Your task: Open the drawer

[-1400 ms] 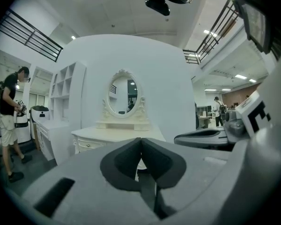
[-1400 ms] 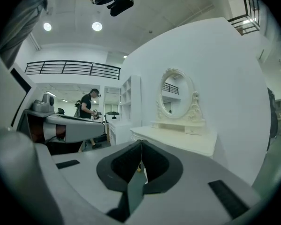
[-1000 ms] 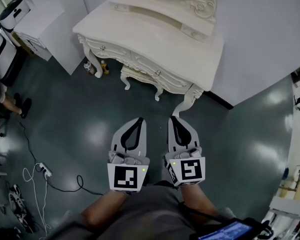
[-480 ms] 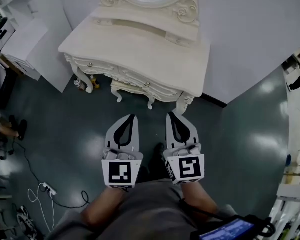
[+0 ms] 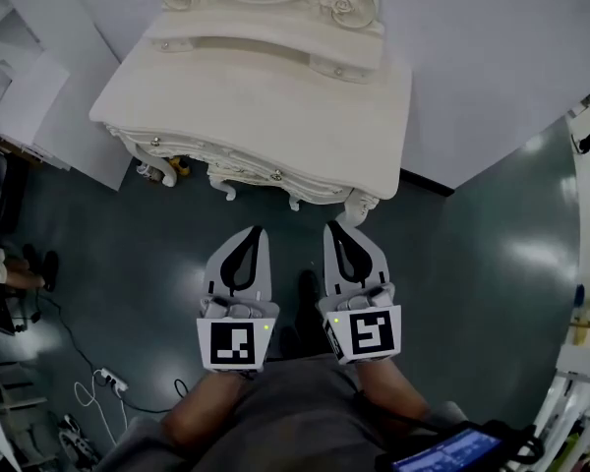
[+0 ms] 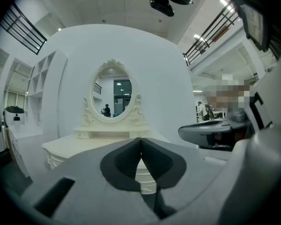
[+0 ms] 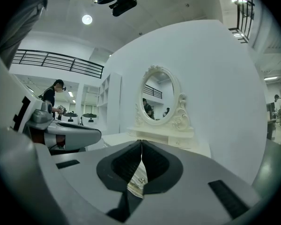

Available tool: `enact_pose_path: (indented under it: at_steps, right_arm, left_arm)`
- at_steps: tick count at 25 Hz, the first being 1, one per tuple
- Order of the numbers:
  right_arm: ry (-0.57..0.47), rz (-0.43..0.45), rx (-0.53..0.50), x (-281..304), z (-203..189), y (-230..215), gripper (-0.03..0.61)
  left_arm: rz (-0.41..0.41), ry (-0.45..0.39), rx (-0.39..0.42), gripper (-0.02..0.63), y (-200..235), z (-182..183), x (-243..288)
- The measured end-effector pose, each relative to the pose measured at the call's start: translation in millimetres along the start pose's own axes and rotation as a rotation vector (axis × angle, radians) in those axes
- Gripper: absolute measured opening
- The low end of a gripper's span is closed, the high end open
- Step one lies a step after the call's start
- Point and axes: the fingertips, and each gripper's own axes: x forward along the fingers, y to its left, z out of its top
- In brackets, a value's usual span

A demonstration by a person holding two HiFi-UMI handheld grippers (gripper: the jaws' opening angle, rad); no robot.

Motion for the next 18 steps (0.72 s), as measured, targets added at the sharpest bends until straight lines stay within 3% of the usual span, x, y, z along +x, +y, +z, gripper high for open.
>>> enact_pose_path:
  at_steps: [10, 14, 18]
  right_arm:
    - [-0.024, 0.016, 0.045, 80.8, 8.2, -70.0, 0.014]
    - [-0.052, 0.031, 0.032, 106.2, 25.7, -82.5, 0.014]
    - [-0.069, 0.042, 0.017, 122.0, 35.1, -88.6, 0.014]
  left_arm:
    - [0.005, -0.022, 0.061, 0.015, 11.8, 26.5, 104.3]
    - [0.028, -0.032, 0.035, 0.015, 22.1, 42.7, 128.0]
    - [0.047, -0.092, 0.016, 0.015, 34.4, 58.8, 143.5]
